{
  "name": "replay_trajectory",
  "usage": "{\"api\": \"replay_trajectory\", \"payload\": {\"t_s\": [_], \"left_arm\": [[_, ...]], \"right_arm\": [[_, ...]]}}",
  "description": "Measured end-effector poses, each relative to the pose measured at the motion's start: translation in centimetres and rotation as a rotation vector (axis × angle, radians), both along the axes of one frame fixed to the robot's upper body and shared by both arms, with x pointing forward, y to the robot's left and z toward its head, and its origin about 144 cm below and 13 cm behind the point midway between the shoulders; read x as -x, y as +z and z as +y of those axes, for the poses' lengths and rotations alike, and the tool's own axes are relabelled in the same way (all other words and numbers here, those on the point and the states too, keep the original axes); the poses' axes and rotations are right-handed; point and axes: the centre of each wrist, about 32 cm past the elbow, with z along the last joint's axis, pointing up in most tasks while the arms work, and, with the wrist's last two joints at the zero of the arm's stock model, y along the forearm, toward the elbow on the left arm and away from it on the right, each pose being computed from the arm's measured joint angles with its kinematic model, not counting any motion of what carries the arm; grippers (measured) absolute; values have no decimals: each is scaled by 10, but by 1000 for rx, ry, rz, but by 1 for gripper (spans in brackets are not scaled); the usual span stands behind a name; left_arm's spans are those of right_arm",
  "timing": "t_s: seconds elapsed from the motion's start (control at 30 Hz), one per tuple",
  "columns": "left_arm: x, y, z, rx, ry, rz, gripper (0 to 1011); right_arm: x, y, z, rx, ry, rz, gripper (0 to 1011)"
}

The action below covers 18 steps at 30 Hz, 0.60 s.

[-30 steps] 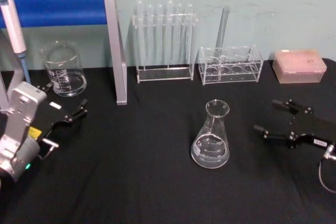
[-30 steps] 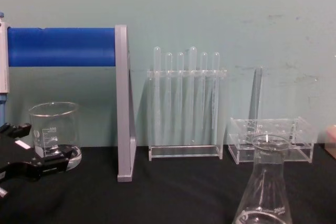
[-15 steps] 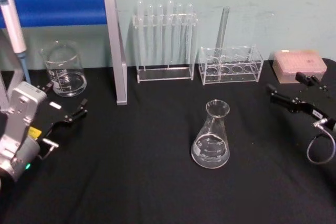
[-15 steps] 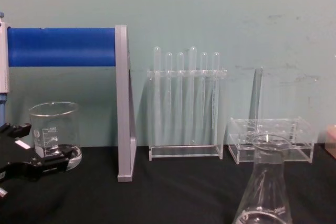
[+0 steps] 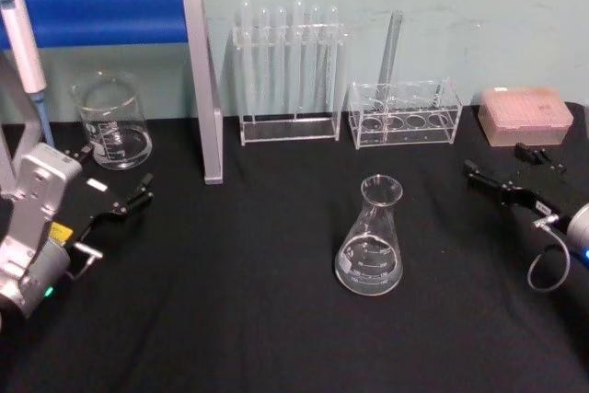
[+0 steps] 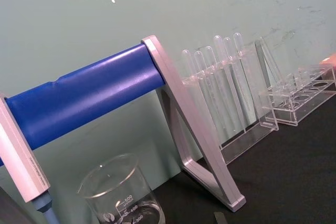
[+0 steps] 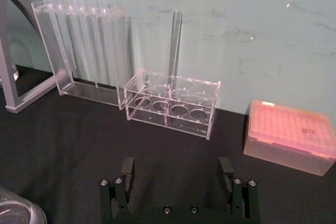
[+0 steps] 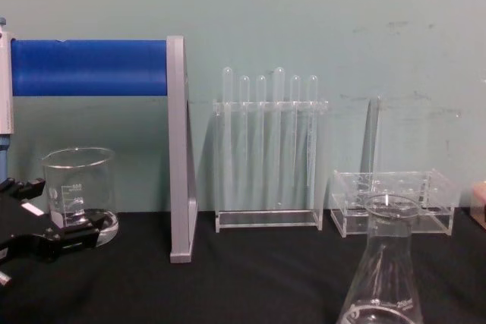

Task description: Grasp the erlenmeyer flask with one hand, shake it three times, then place it back.

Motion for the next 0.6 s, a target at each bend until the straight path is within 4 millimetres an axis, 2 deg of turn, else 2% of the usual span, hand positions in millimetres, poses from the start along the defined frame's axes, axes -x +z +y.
{"api": "replay_trajectory", "payload": {"t_s": [0.6], "left_arm": [[0,0,0,0,0,0,1001]], "right_arm": [[0,-8,6,16,47,49,1002]]}}
